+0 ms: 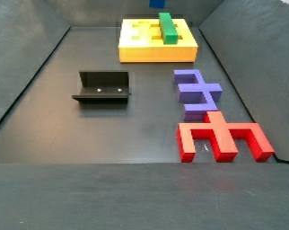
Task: Pick up the blue object. Move up. Move to above the board. Insert the blue object.
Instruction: Insert the blue object.
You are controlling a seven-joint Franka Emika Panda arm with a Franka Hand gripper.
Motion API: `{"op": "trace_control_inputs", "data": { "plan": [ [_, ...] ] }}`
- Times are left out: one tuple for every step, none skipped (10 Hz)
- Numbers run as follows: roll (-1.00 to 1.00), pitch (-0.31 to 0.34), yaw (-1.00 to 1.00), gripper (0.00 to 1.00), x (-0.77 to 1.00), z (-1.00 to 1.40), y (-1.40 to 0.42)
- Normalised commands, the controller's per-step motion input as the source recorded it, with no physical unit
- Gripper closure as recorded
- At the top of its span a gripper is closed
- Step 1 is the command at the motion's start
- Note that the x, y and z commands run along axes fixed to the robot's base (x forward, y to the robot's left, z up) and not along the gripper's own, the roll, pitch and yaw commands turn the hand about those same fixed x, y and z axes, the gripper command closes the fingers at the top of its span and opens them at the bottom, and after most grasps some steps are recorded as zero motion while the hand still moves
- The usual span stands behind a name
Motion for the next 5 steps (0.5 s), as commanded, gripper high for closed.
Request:
{"op": "trace_control_inputs", "data": {
  "plan": [
    [-0.16,-0.074,0.0,1.0,0.13,-0.71,-0.27],
    [-0.18,-0.077,0.0,1.0,0.13,-0.7,-0.24],
    [-0.17,-0.08,0.04,1.0,0.14,-0.67,-0.24],
    [0.0,-0.046,0.07,1.0,0.26,-0.54,-0.38],
    [0.04,-0.034,0.06,1.0,0.32,-0.51,-0.34]
  ]
}}
